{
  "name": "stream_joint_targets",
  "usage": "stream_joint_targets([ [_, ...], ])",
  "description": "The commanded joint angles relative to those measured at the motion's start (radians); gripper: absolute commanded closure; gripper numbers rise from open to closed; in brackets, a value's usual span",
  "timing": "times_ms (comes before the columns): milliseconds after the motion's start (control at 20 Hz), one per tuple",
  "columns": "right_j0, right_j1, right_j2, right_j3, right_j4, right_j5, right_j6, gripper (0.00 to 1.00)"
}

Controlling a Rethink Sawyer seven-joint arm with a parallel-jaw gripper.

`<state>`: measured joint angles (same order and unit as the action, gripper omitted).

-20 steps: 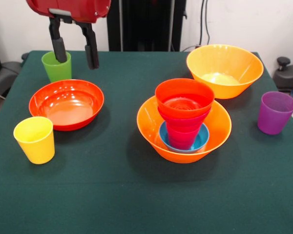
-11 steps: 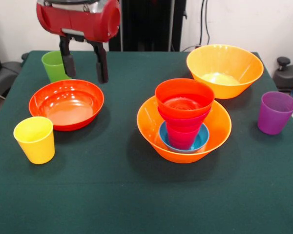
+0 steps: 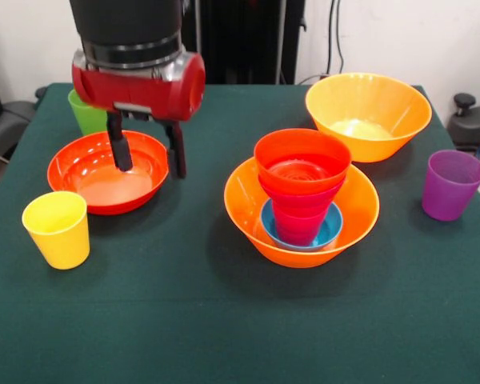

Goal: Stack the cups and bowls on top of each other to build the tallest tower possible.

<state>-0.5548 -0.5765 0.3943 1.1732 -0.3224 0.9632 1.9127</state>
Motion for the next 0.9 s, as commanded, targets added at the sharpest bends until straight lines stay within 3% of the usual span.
stream_joint_targets([
  [50,-0.007,0.108,0.088,-0.07,-0.11,-0.048,-0.333,0.0],
  [900,0.02,0.151,0.1,-0.158,-0.138,0.04,-0.335,0.0],
])
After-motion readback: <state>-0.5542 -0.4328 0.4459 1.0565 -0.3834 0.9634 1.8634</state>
